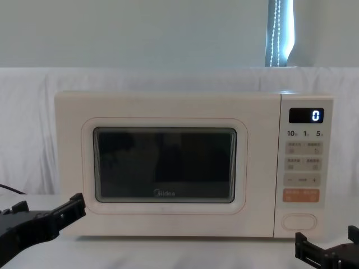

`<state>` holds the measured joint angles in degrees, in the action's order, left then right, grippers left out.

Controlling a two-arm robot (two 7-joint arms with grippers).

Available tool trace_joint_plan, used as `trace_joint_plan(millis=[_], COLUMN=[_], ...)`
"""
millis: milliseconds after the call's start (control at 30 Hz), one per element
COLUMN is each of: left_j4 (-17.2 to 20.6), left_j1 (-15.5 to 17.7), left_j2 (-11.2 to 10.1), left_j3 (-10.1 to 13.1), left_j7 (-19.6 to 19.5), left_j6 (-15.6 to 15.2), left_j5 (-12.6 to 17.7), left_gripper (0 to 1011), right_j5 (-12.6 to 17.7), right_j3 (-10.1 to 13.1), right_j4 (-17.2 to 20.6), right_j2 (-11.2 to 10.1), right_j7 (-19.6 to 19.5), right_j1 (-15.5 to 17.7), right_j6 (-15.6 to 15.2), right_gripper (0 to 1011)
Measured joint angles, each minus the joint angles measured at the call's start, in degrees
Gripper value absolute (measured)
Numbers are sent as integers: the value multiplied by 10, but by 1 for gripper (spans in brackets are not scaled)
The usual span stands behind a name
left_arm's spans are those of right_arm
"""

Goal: Press the button to open the microwave door with one hand; close the microwave door with the other hand.

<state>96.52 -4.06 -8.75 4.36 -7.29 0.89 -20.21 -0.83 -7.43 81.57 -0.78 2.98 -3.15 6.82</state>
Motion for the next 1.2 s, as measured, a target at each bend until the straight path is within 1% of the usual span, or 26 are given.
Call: trace_joint_plan(millis=[1200], left_j4=[0], left_j1=[0], left_j2=[0], left_j3=[0], left_j7=[0], left_j6=[0], left_j5=[0], left_gripper=[1001], right_j5=[0], right_j3=[0], right_j4=[0], right_j2=[0], right_j7=[0], right_j1=[0], right_j6=[0], right_gripper=[1002])
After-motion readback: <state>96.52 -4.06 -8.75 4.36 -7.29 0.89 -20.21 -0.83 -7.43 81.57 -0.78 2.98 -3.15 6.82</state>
